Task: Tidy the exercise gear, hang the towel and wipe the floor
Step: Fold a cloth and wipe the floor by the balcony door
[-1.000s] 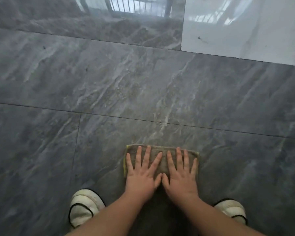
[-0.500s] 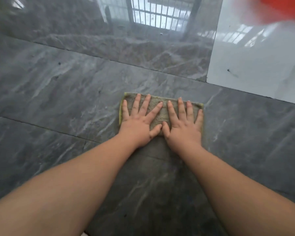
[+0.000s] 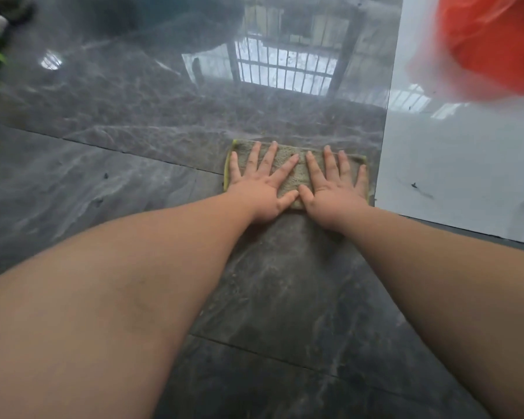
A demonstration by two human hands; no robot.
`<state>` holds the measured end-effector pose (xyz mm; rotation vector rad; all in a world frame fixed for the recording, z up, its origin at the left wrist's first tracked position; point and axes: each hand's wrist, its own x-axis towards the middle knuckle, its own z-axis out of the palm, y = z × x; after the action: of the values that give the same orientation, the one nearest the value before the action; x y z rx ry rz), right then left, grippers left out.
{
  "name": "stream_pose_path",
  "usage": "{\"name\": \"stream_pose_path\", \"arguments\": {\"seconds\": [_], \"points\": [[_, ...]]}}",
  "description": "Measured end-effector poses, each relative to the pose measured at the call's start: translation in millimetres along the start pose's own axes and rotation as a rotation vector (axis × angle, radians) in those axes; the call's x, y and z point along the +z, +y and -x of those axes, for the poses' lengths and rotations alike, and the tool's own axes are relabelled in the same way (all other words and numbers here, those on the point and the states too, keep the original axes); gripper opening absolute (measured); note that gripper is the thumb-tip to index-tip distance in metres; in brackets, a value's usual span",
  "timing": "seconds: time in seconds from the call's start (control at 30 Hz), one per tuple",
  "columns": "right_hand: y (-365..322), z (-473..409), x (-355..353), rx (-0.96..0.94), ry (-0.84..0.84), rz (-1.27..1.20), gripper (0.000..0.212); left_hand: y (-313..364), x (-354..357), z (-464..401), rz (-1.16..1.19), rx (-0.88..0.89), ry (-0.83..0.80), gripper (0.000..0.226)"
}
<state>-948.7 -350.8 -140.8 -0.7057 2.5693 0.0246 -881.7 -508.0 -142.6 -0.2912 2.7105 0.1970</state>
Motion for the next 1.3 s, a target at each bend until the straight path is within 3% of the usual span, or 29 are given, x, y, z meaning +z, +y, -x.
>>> {"name": "stream_pose_path", "arguments": {"seconds": [0.2,0.47,0.63,0.9,1.13,1.3], "points": [[-20.0,43.2,14.2,0.028,-0.052,-0.030,0.070,-0.2,6.4,37.0,-0.006,0.030,-0.056,0.072],[-57.2,176.1,78.0,-0.107,-0.105,-0.047,0.073,4.4,71.2,194.2,0.084,-0.089,-0.105,0.073],[-59.3,248.3,119.3,-0.167,-0.038,-0.030,0.074,42.3,113.5,284.5,0.153,-0.220,-0.094,0.069],[-56.2,374.8,183.4,-0.165,-0.099,-0.049,0.076,64.9,169.3,399.5,0.120,-0.185,-0.095,0.079],[-60.2,375.3,185.8,-0.231,-0.067,-0.011,0.073,68.9,176.1,411.6,0.159,-0.252,-0.101,0.083],[-78.2,329.4,168.1,-0.283,-0.031,-0.013,0.074,33.2,165.3,381.0,0.152,-0.282,-0.084,0.082]]}}
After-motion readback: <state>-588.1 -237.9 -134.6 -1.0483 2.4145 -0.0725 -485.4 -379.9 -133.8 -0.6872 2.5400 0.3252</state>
